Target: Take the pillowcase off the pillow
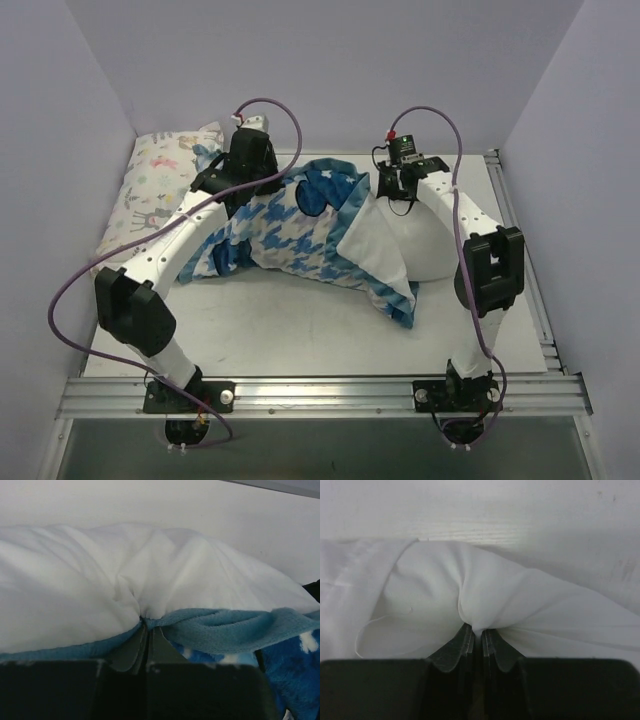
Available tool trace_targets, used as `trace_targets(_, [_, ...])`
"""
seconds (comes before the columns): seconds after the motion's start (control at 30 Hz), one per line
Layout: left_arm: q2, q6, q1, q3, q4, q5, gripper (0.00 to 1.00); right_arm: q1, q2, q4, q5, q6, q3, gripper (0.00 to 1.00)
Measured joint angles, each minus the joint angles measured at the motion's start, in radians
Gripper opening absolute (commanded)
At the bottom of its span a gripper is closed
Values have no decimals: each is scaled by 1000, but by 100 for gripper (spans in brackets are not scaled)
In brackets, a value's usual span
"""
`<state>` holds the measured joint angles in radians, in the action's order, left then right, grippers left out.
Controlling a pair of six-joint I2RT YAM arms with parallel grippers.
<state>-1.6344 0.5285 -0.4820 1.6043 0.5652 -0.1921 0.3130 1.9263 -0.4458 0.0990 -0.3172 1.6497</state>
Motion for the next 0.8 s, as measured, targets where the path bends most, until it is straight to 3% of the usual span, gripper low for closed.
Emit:
trace_targets(0.07, [-43, -4, 0, 48, -8, 23, 2, -13, 9, 24, -5, -3, 15, 0])
trace_targets(0.13, [-66, -15, 0, 96, -8, 40, 28, -26, 12, 37, -5, -12, 31, 0])
trace_targets(0.17, [-72, -22, -1, 115, -6, 48, 55, -32, 16, 42, -5, -17, 37, 0])
trace_targets(0.27, [-79, -41, -19, 154, -9, 60, 84, -39, 53, 50, 4, -27, 68, 0])
trace_targets(0.37, [-74, -69, -68, 169, -12, 50, 92, -47, 111, 72, 23, -31, 109, 0])
trace_targets(0.5, [-26, -100, -153, 124, -41, 2, 94, -63, 138, 130, 45, -42, 93, 0])
trace_targets(0.67, [74, -86, -305, -61, -143, -5, 97, -66, 136, 175, 47, -54, 38, 0])
trace_targets(0.8, [53, -60, -391, -156, -213, 11, 97, -65, 136, 148, 48, -62, -11, 0])
